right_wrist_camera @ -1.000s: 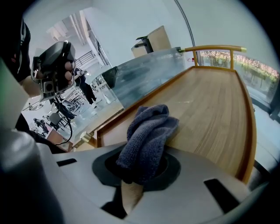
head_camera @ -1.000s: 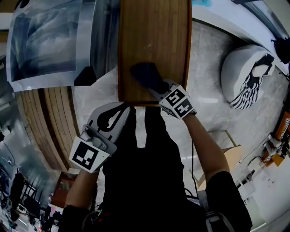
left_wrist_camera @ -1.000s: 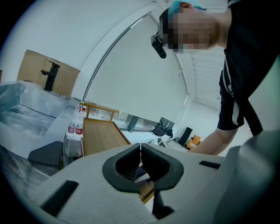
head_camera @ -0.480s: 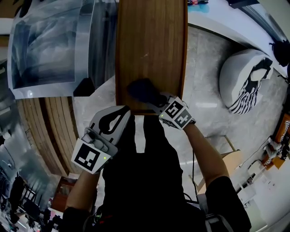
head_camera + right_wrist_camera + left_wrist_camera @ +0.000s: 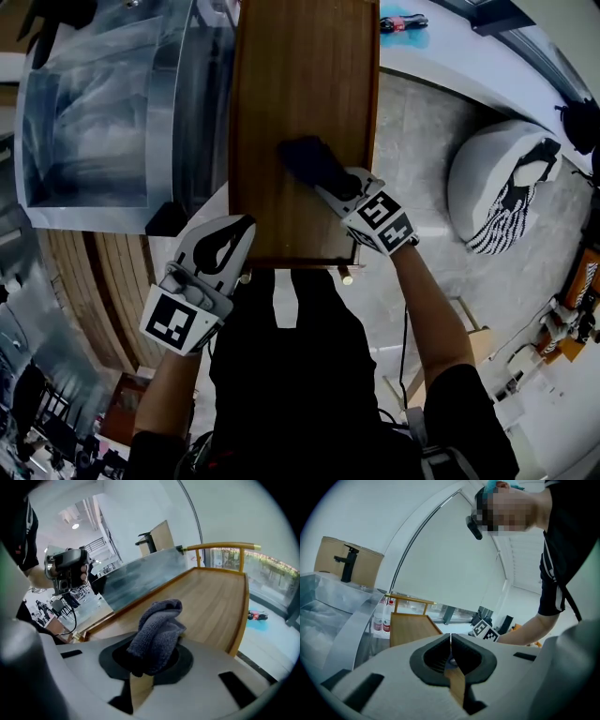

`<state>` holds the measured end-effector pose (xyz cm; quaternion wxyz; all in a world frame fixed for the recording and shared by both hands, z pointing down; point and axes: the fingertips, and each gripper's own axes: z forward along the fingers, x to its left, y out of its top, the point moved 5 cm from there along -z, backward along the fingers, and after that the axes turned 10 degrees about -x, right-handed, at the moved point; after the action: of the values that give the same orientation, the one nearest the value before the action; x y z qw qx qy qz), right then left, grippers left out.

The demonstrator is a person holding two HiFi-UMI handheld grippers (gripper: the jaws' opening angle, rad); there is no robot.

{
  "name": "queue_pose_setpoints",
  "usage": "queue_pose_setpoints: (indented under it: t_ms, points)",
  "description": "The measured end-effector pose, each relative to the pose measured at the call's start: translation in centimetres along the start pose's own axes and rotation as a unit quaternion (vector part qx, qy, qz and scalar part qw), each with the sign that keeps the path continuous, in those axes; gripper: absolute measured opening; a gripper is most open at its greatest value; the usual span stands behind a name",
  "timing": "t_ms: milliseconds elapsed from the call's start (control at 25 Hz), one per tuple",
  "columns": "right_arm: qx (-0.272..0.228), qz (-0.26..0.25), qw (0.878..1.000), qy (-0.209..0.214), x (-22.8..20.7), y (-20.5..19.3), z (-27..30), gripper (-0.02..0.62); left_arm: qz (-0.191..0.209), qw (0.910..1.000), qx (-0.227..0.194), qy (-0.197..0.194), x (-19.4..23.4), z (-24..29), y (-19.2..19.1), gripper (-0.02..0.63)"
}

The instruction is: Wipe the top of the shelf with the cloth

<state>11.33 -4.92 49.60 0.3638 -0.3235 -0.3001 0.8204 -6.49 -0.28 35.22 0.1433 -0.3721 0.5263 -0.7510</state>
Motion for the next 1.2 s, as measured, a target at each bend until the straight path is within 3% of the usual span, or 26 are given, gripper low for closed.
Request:
queue_pose_setpoints:
  t_ms: [600,1200]
  points:
    - [-0.061,-0.033,0.994,-0.080,-17.3,8.7,1.0,0.061,0.023,0.9993,-0.010,0.028,2.8,6.5,1.7,0.026]
    - [-0.048,-0.103,0.984,-0.139,-26.6,12.9,1.8,0.061,0.033,0.9988,-0.006,0.036,2.7,9.1,1.1,0.026]
